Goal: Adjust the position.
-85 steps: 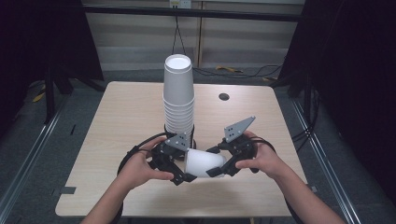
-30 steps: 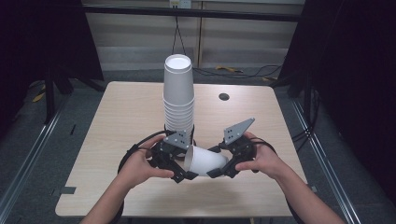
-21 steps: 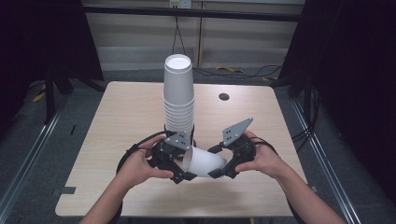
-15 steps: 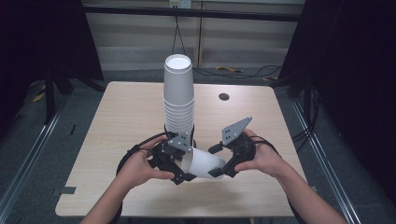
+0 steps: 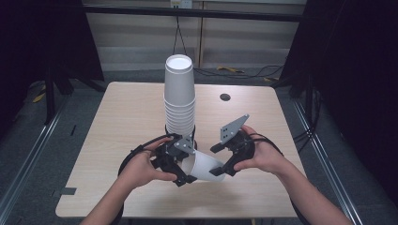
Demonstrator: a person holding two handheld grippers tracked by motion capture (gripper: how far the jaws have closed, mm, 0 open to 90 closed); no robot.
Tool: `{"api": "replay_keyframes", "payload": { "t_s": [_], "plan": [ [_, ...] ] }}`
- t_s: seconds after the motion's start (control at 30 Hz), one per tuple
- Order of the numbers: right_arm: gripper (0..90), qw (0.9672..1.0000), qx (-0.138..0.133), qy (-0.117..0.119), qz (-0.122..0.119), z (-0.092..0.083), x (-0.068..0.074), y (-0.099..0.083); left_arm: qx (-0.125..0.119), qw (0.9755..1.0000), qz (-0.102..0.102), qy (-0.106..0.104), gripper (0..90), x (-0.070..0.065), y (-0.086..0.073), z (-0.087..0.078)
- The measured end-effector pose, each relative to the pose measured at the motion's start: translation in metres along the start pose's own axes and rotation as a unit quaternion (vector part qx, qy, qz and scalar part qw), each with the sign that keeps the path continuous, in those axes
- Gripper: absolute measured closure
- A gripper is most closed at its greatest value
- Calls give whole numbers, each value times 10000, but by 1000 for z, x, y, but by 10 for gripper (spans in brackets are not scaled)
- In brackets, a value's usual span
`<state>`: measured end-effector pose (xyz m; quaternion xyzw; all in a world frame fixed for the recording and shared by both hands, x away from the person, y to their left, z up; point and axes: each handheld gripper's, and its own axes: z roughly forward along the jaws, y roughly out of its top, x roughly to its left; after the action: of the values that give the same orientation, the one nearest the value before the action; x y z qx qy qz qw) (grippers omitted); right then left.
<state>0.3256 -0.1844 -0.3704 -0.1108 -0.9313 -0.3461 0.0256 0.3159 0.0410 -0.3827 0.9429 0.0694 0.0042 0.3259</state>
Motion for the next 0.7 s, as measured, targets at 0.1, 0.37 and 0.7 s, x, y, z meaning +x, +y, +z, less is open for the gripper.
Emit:
{"api": "replay_keyframes", "payload": {
  "t_s": [0.1, 0.37, 0.7],
  "plan": [
    [201, 10000, 52, 7, 17, -1, 0, 2, 57, 10000, 14, 25, 133, 0, 1, 1],
    [206, 10000, 23, 88, -21, 0, 2, 6, 84, 10000, 19, 40, 132, 0, 4, 3],
    [206, 9998, 131, 148, -58, 8, 4, 10, 236, 9997, 6, 96, 130, -1, 4, 5]
  ]
}}
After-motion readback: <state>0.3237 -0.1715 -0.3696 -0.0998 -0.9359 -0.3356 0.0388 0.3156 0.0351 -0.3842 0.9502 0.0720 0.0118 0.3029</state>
